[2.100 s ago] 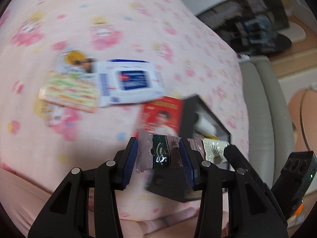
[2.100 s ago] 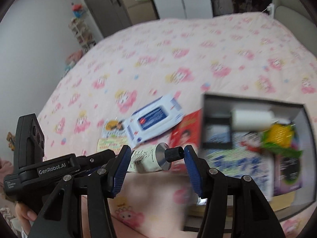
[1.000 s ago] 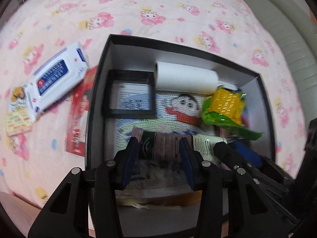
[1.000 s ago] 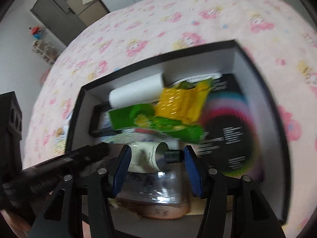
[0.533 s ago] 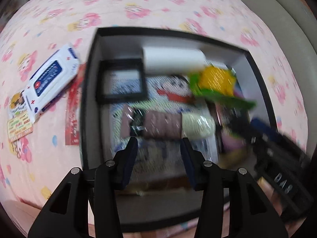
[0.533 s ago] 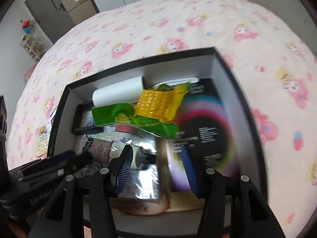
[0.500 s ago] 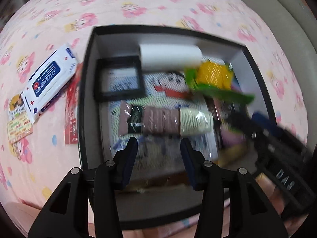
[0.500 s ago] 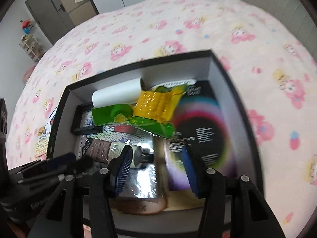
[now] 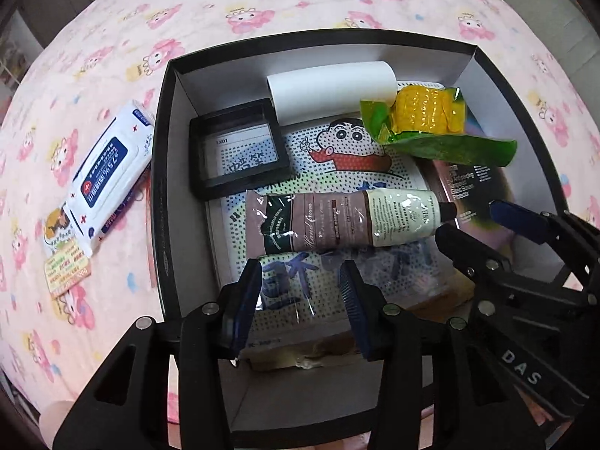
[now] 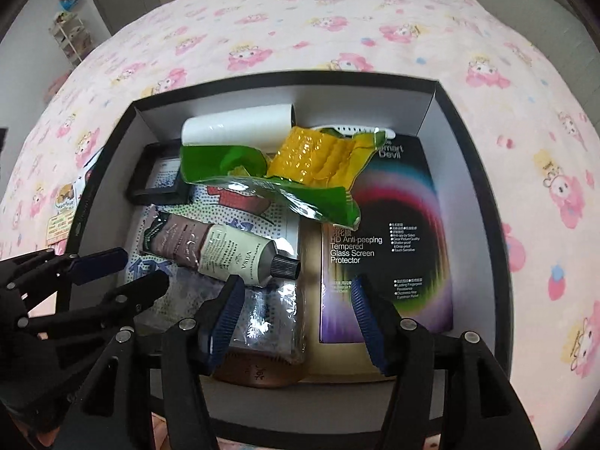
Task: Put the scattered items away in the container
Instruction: 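Lower the tubes into the box and open both grippers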
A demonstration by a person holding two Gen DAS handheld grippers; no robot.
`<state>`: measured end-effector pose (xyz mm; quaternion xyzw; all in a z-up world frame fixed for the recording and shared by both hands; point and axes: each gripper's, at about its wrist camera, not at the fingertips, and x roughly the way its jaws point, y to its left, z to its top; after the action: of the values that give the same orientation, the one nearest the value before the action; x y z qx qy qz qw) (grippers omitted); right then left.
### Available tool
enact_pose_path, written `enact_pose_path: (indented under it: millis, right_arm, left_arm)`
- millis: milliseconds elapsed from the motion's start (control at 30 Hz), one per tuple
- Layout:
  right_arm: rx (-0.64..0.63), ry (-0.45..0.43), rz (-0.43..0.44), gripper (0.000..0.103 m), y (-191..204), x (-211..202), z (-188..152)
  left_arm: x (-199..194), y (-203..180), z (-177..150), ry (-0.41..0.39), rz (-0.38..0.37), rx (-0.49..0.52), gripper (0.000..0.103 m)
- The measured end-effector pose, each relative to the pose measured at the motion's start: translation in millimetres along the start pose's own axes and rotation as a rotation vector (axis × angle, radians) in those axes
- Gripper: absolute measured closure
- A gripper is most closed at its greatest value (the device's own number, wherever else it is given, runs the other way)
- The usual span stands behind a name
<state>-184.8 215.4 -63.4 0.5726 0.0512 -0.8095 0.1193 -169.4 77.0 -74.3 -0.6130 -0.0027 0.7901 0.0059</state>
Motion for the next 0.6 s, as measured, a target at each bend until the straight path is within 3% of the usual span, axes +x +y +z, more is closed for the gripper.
enact_pose_path:
  millis: [167,300,600]
  right_arm:
    - [-0.007,0.001,-0.071,0.047,3,7,5]
    - [0.047,-0.001,-0.058,0.047,-4,9,9]
    - [0.043,-0.042,-0.045,0.047,-3,-10,2]
  left_arm:
    - [9,-7,8,-0.009,0.066,0.023,0.058]
    - [15,-11,15,-0.016,0.109,0.034,0.056]
    - [-5,1,-3,-0.071,-0.009,-0.039,0.055]
